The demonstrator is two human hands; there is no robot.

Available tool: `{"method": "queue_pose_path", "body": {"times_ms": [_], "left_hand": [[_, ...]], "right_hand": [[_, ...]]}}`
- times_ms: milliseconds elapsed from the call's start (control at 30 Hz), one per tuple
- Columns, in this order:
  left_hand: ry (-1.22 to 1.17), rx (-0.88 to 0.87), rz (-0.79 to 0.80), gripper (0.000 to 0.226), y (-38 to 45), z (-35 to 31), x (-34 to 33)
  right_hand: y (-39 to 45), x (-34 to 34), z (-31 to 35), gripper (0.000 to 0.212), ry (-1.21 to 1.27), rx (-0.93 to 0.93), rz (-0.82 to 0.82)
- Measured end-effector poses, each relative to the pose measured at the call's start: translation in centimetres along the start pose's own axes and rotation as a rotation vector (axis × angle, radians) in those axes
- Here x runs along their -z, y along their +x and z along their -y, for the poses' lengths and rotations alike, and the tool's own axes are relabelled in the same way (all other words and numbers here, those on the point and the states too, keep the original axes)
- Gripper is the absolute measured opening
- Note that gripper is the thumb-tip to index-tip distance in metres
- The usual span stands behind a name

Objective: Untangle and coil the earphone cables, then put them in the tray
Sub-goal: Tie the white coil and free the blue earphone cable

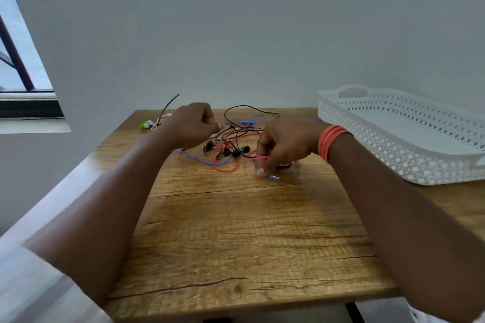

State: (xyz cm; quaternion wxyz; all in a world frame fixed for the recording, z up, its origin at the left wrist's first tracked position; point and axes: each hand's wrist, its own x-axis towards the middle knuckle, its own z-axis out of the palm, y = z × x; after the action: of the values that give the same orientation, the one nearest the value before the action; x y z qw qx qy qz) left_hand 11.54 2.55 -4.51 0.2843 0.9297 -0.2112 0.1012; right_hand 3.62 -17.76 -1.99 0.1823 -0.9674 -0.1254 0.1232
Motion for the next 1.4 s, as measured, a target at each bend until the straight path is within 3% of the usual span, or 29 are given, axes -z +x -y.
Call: {"method": "queue_pose_path", "body": {"times_ms": [100,200,267,400,467,533,633,700,800,900,1000,1067,1167,1267,1400], "left_hand": [[0.020,-0.033,0.207,0.046,-1.5,-1.4,0.9],[0.204,-0.029,0.367,0.050,-2.3,-2.0,1.2],[0.220,-0.041,0.418,0.045,-2.4,-2.1,1.3],[0.155,-0.103,0.482,0.016,-2.1,-1.7,1.8],[0.156,-0.121,0.479,0.004,-1.9,-1.4,1.9],[0.158,-0.143,0.419,0.012,-1.9,-1.4,2.0],[0.146,-0.166,0.175,0.012,-2.1,-1.8,2.0],[-0.009,-0.178,0.010,0.009,-2.2,-2.2,1.9],[-0.347,-0.209,-0.098,0.008,-2.1,-2.5,1.9],[-0.467,-0.262,-0.182,0.010,-2.1,-3.1,1.6],[-0.555,-0.240,-0.249,0.013,-2.1,-3.6,1.4],[-0.582,-0.192,-0.304,0.015,-2.0,-3.6,1.3],[-0.590,-0.143,-0.395,0.019,-1.9,-3.6,0.7],[-0.441,-0.102,-0.503,0.011,-2.0,-3.6,0.1],[-0.307,-0.057,-0.578,0.007,-2.1,-3.2,0.1]], "right_hand": [[0.8,0.2,-1.2,0.013,-0.010,-0.009,-0.227],[1.4,0.1,-2.4,0.025,0.039,-0.065,-0.473],[1.4,-0.2,-2.5,0.039,0.078,-0.047,-0.461],[1.2,-0.5,-1.9,0.071,0.140,0.034,-0.290],[1.3,-0.6,-1.8,0.077,0.206,0.057,-0.275],[1.4,-0.7,-1.8,0.076,0.267,0.078,-0.302],[1.6,-0.9,-1.7,0.070,0.291,0.118,-0.377],[1.7,-0.9,-1.6,0.077,0.334,0.127,-0.465],[1.6,-1.1,-1.4,0.090,0.404,0.168,-0.599],[1.9,-1.5,-0.6,0.064,0.460,0.254,-0.656],[2.3,-1.7,0.4,0.025,0.504,0.329,-0.722],[2.3,-1.5,0.8,0.020,0.550,0.350,-0.725],[1.9,-1.2,1.4,0.024,0.869,0.372,-0.586],[1.3,-0.8,1.9,0.023,1.273,0.326,-0.326],[0.7,-0.7,2.0,0.024,1.369,0.257,-0.061]]}}
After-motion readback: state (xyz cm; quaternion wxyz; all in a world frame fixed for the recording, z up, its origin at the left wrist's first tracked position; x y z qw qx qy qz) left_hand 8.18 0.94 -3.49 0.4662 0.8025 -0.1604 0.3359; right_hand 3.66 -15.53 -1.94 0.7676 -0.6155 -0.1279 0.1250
